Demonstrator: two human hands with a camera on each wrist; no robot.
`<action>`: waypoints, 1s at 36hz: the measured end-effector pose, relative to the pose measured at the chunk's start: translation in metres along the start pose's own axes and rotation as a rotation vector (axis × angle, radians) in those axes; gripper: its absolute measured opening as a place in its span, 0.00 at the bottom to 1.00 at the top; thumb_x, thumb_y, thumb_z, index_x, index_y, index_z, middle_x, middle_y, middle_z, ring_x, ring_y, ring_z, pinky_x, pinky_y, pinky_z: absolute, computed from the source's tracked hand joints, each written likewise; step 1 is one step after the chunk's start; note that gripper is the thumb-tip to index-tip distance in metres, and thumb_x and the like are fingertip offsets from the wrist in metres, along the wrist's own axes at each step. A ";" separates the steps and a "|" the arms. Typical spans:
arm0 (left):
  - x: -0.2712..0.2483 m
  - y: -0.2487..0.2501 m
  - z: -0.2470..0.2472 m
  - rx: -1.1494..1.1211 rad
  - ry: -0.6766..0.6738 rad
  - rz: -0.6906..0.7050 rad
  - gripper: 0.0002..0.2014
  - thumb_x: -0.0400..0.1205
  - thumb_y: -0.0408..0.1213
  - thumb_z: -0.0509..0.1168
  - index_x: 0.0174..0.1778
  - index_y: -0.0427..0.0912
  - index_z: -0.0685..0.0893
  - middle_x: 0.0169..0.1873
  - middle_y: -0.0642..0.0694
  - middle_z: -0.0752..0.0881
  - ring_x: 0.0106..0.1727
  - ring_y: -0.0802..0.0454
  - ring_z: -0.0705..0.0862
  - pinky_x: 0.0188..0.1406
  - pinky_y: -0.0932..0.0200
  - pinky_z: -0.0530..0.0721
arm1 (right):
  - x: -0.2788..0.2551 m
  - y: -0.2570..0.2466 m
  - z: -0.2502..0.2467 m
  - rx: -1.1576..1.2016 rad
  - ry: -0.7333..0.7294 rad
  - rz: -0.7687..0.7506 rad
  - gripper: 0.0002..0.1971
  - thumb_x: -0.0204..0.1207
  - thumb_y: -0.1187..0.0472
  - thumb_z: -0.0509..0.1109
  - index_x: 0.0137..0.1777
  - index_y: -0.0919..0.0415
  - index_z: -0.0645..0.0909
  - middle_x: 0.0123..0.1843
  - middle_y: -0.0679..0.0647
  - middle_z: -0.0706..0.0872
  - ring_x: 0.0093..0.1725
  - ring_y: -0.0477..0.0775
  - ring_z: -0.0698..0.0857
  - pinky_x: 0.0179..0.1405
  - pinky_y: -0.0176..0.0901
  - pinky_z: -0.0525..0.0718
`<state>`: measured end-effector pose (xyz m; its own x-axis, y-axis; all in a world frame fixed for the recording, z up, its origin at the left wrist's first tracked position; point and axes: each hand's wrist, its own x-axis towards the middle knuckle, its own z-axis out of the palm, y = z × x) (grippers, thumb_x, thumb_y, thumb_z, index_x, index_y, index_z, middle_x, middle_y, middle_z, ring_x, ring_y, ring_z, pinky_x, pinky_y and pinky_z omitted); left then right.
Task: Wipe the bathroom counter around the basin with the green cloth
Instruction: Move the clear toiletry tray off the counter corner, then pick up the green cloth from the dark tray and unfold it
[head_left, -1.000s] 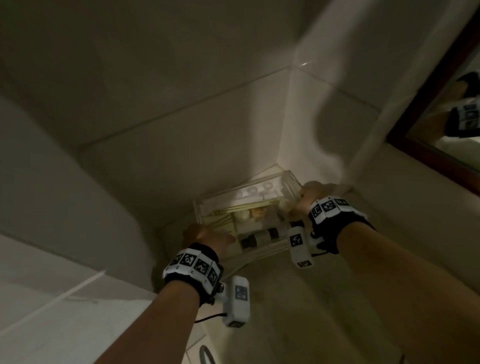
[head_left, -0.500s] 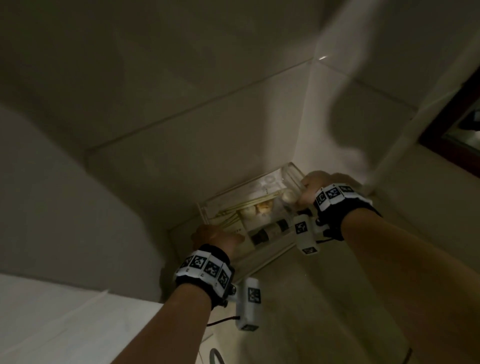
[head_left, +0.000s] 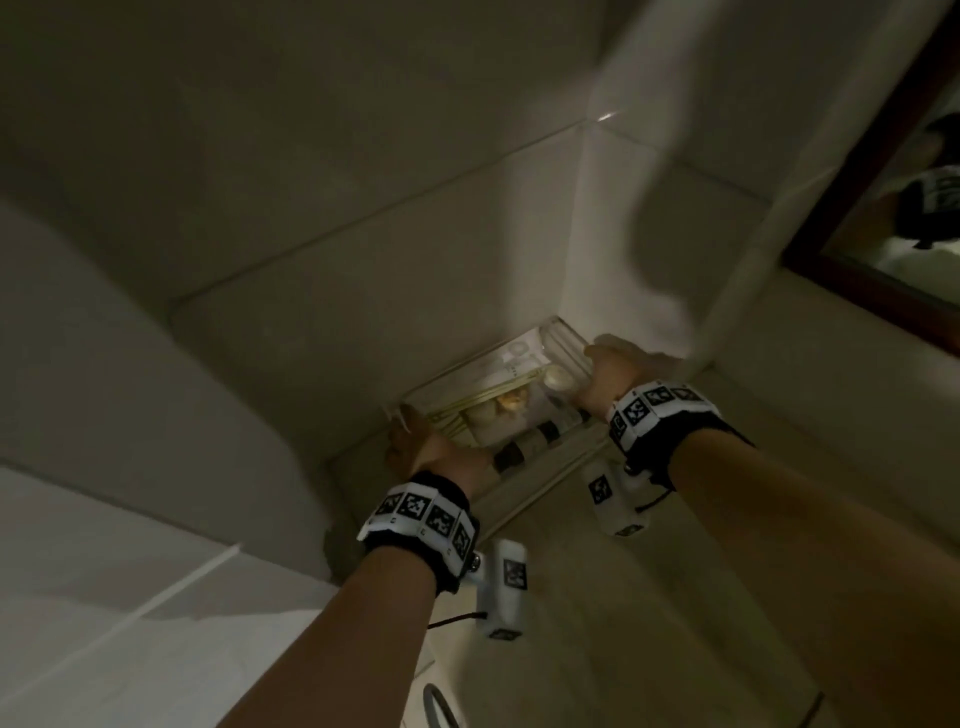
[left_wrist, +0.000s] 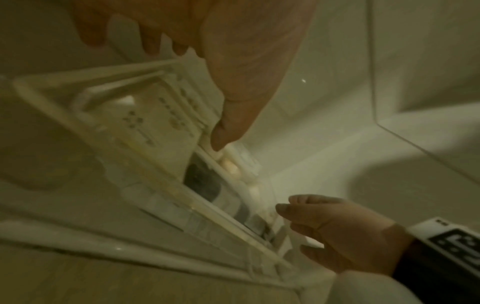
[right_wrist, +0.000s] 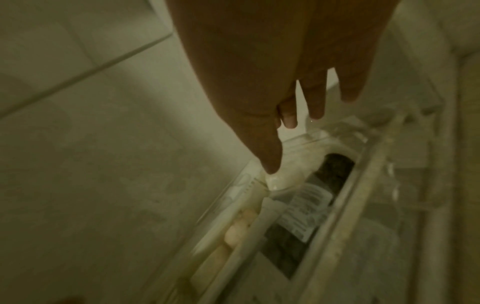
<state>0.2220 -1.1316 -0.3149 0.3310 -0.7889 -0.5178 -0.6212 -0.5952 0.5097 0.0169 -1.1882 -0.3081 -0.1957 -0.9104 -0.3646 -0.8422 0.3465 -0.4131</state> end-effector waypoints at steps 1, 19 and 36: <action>-0.003 0.002 0.001 0.016 -0.001 0.025 0.65 0.68 0.53 0.80 0.85 0.49 0.34 0.85 0.43 0.43 0.84 0.39 0.47 0.81 0.43 0.55 | -0.005 0.001 0.000 0.015 0.003 0.000 0.35 0.67 0.37 0.73 0.68 0.60 0.76 0.67 0.61 0.80 0.63 0.62 0.80 0.58 0.43 0.76; -0.127 0.036 0.031 0.264 -0.184 0.555 0.46 0.78 0.48 0.67 0.85 0.57 0.42 0.85 0.48 0.45 0.84 0.37 0.44 0.80 0.38 0.53 | -0.162 0.067 -0.026 -0.125 0.133 0.180 0.35 0.75 0.45 0.69 0.78 0.59 0.64 0.73 0.61 0.73 0.67 0.67 0.76 0.61 0.53 0.78; -0.211 0.011 0.055 0.658 -0.269 0.899 0.46 0.77 0.56 0.63 0.84 0.57 0.42 0.85 0.47 0.49 0.84 0.39 0.47 0.78 0.28 0.56 | -0.293 0.106 -0.002 -0.136 0.253 0.369 0.39 0.77 0.41 0.65 0.83 0.46 0.50 0.86 0.54 0.51 0.83 0.66 0.51 0.73 0.71 0.63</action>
<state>0.1060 -0.9632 -0.2377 -0.5344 -0.7831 -0.3182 -0.8335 0.4256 0.3525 -0.0162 -0.8852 -0.2432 -0.5971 -0.7640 -0.2447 -0.7479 0.6405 -0.1747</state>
